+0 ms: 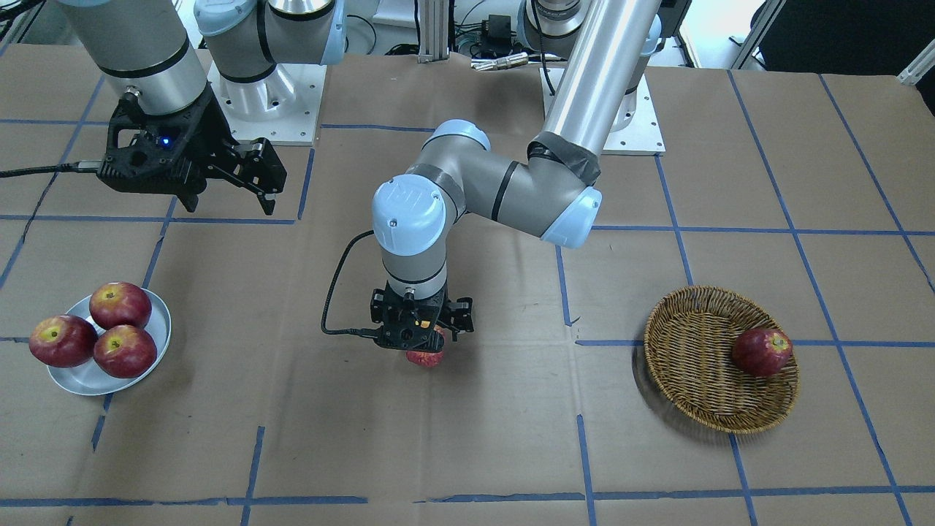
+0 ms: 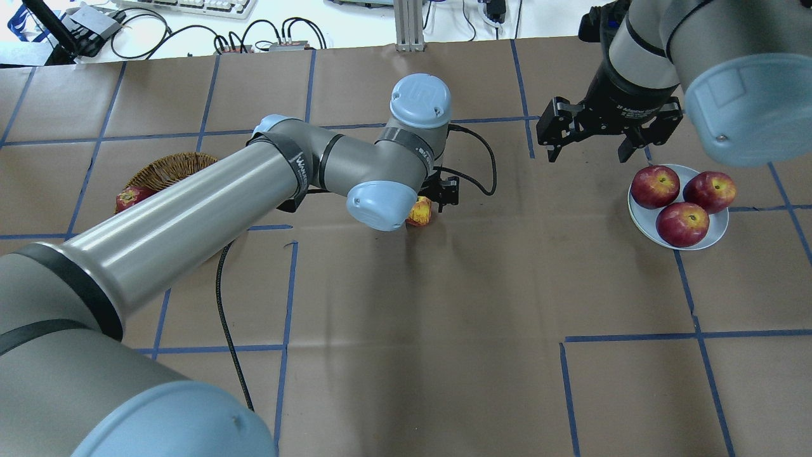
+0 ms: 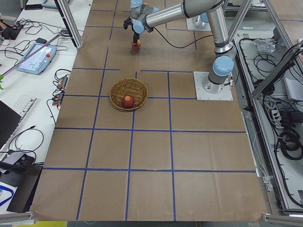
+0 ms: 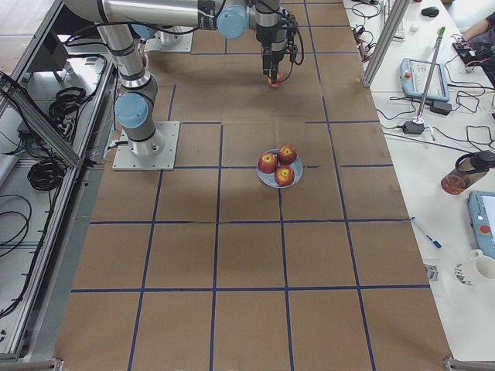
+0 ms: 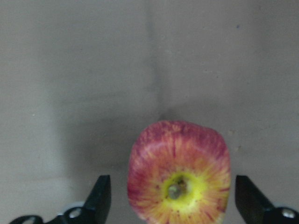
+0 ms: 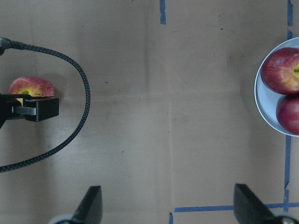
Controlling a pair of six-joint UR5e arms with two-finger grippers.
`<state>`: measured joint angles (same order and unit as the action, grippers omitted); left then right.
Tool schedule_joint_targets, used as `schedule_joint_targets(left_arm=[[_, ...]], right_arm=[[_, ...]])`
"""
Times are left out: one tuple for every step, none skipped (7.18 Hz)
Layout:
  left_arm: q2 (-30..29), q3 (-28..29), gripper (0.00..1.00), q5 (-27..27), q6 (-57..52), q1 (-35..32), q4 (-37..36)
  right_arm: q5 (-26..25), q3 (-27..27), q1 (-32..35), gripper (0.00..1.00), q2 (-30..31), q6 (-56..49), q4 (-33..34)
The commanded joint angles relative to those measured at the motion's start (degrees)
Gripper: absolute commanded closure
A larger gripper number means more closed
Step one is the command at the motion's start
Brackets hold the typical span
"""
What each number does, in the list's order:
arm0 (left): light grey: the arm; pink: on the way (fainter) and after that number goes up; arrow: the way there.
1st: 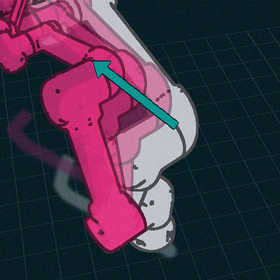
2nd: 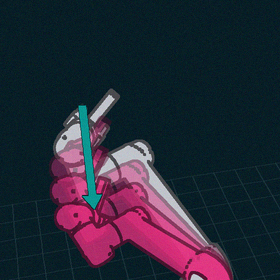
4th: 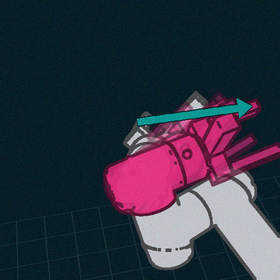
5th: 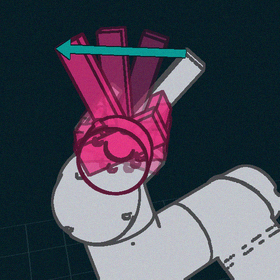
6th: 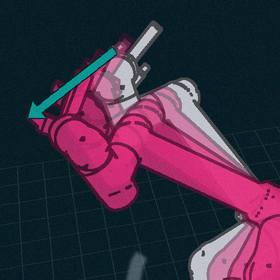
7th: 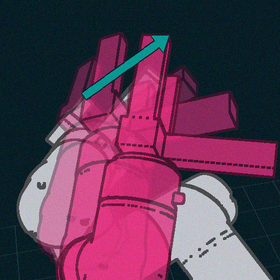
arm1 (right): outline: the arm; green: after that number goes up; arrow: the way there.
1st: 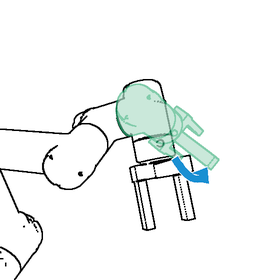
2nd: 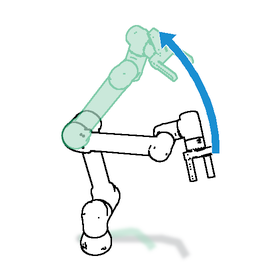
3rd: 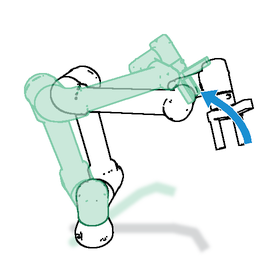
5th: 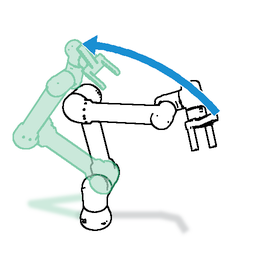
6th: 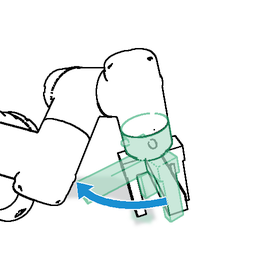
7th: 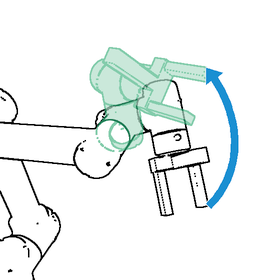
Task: Transfer apple from basket to plate
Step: 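Lower the apple onto the table and open the left gripper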
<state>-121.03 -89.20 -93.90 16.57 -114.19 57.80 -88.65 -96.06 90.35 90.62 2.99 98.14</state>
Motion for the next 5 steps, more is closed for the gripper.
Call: schedule_joint_targets(left_arm=[[8.4, 2.4, 0.01, 2.2, 0.0, 0.5, 9.1], [13.1, 4.5, 0.01, 1.7, 0.0, 0.8, 18.4], [16.8, 6.9, 0.01, 1.5, -0.2, 1.2, 24.7], [20.3, 7.6, 0.01, 1.5, -1.0, 2.2, 29.6], [23.9, 7.5, 0.01, 1.4, -5.9, 6.6, 33.9]], right_arm=[[0.0, 0.0, 0.0, 0.00, -0.1, 0.0, 0.0], [0.1, 0.0, 0.0, 0.00, -0.1, 0.0, 0.0], [0.1, 0.1, 0.0, 0.00, -0.1, 0.0, 0.1], [-0.5, 0.9, 0.1, 0.00, 0.0, 0.7, 0.2], [0.3, 1.5, 0.3, 0.00, -0.3, 1.1, 0.2]])
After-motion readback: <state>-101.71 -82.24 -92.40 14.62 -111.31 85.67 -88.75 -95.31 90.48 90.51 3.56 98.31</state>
